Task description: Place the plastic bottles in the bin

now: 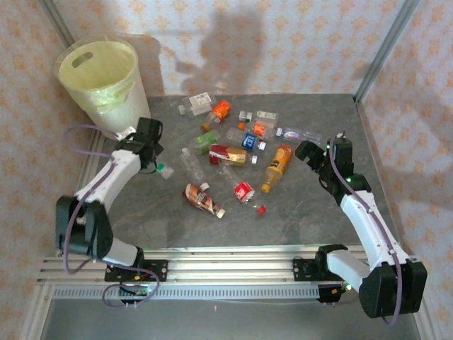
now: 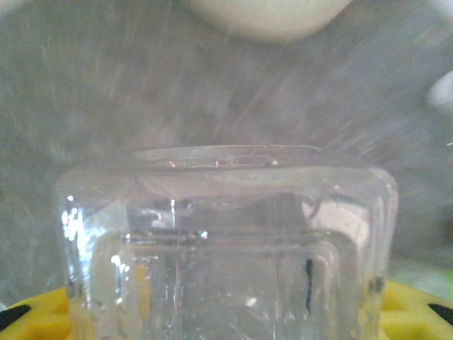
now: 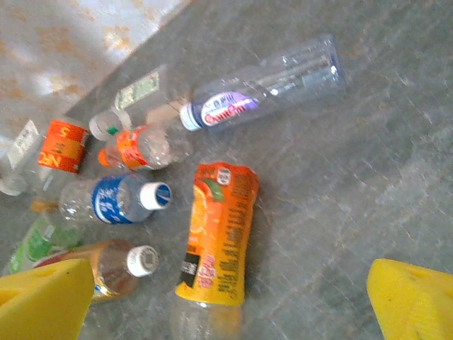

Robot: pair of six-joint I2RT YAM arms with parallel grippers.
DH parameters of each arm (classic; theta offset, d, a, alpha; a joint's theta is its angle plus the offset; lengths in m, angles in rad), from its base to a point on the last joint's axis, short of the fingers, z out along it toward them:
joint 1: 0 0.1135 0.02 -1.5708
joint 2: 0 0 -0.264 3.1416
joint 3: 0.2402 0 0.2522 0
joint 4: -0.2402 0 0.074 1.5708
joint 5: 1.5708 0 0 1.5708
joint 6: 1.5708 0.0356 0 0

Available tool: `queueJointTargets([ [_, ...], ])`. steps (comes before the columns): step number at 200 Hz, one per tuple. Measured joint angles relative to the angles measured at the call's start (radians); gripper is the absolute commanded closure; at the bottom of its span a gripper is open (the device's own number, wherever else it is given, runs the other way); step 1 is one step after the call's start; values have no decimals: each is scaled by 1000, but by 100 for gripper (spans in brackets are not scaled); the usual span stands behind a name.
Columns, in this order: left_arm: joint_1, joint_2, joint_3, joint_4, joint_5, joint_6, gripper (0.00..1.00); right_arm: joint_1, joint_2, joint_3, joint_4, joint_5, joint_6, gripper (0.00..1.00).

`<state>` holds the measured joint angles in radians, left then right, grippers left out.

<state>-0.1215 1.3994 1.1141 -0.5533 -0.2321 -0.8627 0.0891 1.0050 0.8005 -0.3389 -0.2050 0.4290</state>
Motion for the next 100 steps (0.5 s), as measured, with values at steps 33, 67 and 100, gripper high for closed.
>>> queueJointTargets([
  [33,5,-191,45,158,-122,159,49,0,0,2,66,0,-12,1],
  [67,45,-148,227,303,-132,314,51,0,0,26,105,8,-40,1],
  [100,62,-17,426,441,-206,436,49,0,-17,59,120,41,-74,1],
])
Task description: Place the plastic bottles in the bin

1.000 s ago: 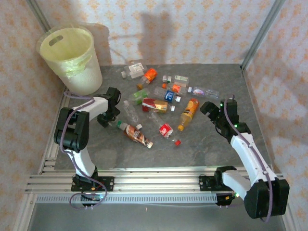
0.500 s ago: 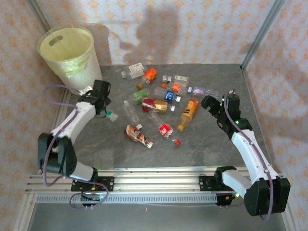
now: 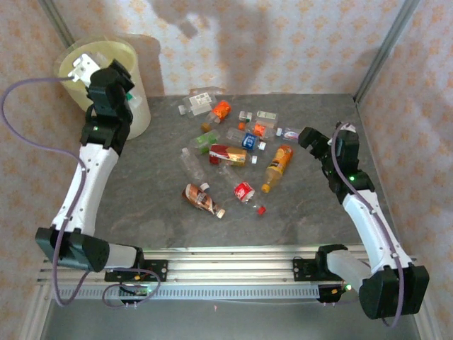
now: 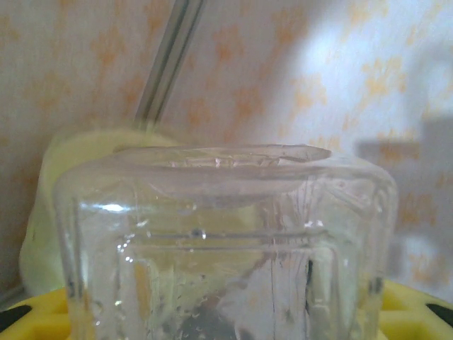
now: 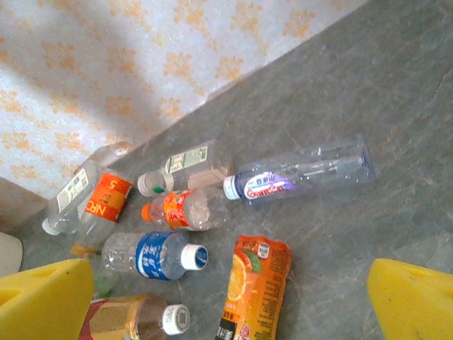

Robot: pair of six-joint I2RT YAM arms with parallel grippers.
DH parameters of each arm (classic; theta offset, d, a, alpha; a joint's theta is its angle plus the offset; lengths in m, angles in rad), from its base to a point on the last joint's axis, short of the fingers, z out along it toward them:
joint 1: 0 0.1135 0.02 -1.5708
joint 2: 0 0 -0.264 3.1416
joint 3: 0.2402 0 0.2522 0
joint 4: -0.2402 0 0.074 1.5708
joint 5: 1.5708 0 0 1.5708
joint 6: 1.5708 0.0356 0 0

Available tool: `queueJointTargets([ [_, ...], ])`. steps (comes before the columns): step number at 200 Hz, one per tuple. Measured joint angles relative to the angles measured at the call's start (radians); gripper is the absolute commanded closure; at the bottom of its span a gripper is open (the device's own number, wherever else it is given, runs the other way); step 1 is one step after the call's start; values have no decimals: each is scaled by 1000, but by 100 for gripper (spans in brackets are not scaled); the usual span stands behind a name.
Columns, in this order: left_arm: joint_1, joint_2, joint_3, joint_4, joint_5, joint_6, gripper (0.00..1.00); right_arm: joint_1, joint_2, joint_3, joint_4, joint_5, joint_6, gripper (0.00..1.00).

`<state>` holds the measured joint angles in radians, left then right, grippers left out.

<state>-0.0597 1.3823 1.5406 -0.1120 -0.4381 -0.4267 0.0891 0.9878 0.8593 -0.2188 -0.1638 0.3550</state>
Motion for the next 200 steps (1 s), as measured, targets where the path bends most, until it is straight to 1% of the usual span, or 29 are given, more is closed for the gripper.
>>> queueJointTargets([
  [29,50,113,101,94,-69,54,49,0,-34,3,-1,19,-20,1],
  [63,122,301,289,101,-101,75,49,0,-47,5,-15,26,-28,1],
  [82,150,391,384,81,-99,85,49,0,-52,5,-30,26,-28,1],
  [122,186,549,560,-17,-93,76,48,0,-61,5,-55,26,-28,1],
  [146,212,653,679,-105,-48,52,47,0,-63,5,-69,26,-28,1],
  [184,240,870,979,-288,54,68,48,0,-64,5,-88,6,-36,1],
  [200,244,930,1055,-344,108,72,48,0,-64,5,-95,-17,-44,1],
])
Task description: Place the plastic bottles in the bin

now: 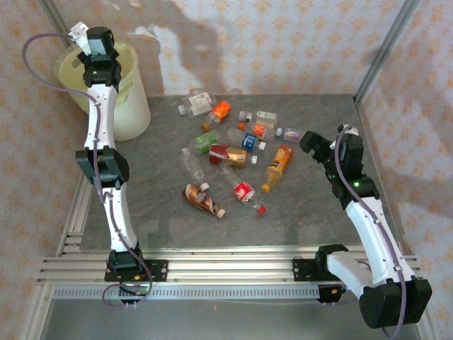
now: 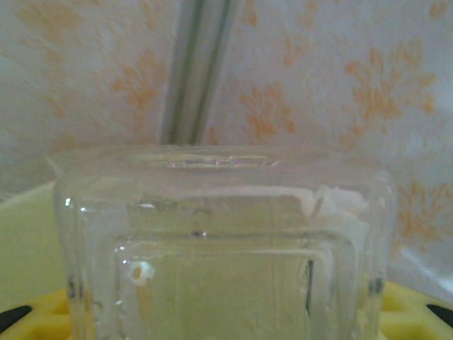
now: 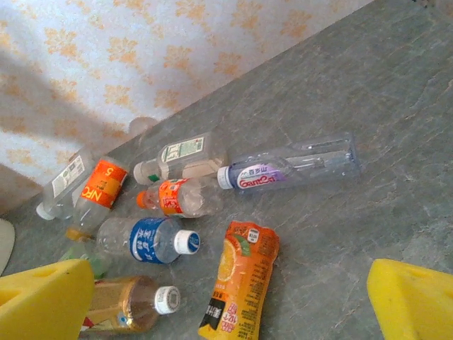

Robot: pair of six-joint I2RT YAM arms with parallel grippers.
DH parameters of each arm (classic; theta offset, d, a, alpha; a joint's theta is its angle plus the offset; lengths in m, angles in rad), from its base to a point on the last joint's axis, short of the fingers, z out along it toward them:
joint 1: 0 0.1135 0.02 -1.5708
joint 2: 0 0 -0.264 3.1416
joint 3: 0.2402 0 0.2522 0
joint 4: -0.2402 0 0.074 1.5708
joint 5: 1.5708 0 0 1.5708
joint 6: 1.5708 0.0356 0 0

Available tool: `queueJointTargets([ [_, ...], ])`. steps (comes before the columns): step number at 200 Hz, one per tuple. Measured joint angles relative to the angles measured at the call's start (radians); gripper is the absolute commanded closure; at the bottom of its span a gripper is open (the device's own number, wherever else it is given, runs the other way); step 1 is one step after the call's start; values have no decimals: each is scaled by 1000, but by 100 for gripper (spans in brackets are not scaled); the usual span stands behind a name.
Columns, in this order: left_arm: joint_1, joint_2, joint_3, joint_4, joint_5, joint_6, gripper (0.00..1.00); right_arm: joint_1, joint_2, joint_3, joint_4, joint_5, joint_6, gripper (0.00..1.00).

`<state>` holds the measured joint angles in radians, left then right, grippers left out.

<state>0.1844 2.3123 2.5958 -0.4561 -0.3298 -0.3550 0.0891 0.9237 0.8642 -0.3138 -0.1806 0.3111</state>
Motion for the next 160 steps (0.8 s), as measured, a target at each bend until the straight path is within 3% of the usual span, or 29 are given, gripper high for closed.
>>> queueJointTargets([
  [59,19,50,21,-95,233,-5,48,0,28,35,-59,-42,-39,1],
  [160,11,26,-13,-170,407,-81,47,0,51,55,-87,-69,-73,1],
])
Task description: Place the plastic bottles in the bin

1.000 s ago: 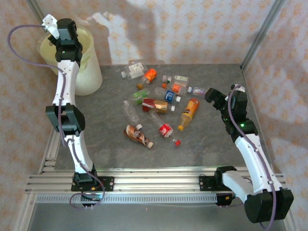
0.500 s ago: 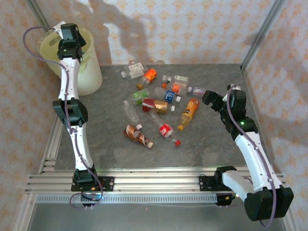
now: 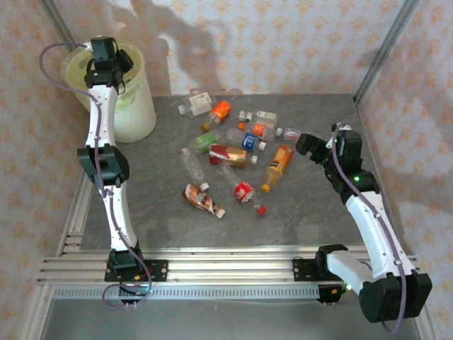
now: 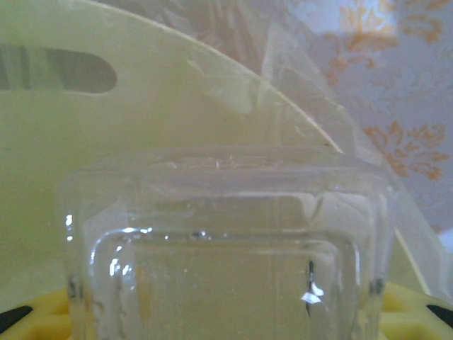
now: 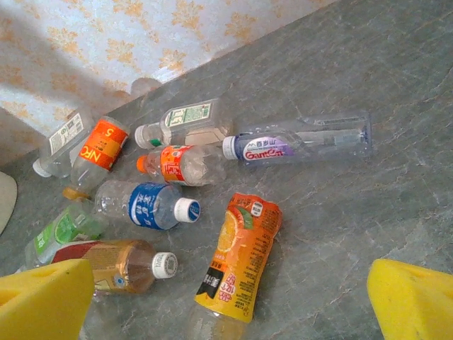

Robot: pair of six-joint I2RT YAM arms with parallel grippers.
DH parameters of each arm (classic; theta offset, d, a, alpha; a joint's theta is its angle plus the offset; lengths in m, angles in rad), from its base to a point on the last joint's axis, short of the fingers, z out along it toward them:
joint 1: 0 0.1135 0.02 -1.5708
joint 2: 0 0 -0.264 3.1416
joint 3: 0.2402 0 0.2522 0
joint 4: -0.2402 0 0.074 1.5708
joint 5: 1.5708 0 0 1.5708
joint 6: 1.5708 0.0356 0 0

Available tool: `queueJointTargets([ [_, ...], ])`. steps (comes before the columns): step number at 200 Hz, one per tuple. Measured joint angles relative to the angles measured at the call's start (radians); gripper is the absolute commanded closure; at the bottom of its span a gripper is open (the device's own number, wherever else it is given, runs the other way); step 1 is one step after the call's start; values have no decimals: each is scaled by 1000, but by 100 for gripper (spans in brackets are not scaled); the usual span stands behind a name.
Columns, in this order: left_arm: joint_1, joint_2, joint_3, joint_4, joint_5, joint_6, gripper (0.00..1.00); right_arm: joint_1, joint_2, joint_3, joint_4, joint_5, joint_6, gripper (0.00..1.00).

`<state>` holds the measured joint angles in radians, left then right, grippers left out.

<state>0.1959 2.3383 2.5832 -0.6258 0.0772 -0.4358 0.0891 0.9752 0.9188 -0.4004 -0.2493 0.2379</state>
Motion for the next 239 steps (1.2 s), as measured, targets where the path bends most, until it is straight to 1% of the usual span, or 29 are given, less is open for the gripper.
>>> queueJointTargets([
  [29,-6,-62,-79,-14,41,-25,41,0,27,0,4,-20,0,1],
  [45,-7,-79,-95,-13,75,-36,39,0,42,0,4,-32,1,1],
  [87,-15,-74,-89,-14,158,-39,32,0,51,0,6,-55,8,1],
  [120,-26,-40,-37,-14,231,-47,23,0,55,0,15,-63,14,1],
  [164,-31,-18,-22,-14,265,-66,16,0,64,0,22,-74,25,1],
  [180,-31,-17,-21,-14,276,-68,12,0,64,0,23,-77,31,1],
  [186,-31,-16,-18,-14,280,-67,4,0,64,0,23,-78,32,1],
  [193,-31,-16,-15,-14,284,-63,0,0,64,0,23,-82,35,1],
  [239,-31,-27,0,-23,273,-61,0,0,64,-5,24,-97,42,1],
])
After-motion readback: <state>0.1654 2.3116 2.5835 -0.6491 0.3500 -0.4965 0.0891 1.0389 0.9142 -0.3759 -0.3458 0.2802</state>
